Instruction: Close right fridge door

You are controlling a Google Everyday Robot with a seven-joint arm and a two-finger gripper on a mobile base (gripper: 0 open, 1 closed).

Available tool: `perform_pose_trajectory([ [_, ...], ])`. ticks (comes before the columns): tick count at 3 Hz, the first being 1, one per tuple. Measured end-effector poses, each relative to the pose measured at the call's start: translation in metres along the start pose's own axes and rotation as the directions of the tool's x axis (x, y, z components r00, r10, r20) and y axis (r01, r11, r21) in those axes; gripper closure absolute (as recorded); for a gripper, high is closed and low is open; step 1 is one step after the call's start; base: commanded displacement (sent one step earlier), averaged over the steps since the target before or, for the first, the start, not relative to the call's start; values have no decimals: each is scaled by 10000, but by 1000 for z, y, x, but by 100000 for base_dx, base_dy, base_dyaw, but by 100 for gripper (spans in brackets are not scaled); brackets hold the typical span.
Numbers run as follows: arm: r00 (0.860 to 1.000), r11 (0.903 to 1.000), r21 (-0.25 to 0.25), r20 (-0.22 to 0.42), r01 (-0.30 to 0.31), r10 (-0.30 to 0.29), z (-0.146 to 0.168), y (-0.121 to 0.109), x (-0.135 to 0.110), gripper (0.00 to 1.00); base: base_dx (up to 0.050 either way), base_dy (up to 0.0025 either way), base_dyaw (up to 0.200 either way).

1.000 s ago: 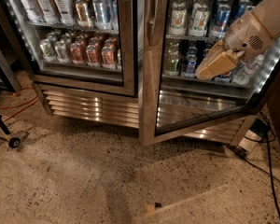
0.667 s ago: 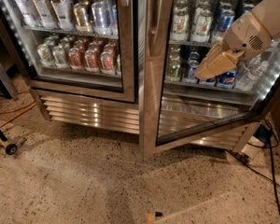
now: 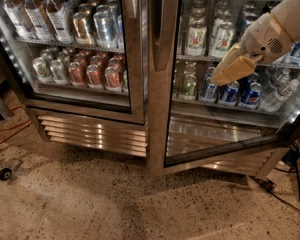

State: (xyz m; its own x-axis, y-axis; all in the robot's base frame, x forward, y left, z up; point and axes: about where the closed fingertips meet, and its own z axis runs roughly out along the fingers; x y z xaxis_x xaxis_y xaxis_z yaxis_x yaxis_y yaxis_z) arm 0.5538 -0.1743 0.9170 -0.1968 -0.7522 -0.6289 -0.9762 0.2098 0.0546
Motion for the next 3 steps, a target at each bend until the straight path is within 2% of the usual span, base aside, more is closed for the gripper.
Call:
perform_pose_trajectory([
  [3,10000,10000,0,0,0,0,0,0,0,100,4998,1,-24],
])
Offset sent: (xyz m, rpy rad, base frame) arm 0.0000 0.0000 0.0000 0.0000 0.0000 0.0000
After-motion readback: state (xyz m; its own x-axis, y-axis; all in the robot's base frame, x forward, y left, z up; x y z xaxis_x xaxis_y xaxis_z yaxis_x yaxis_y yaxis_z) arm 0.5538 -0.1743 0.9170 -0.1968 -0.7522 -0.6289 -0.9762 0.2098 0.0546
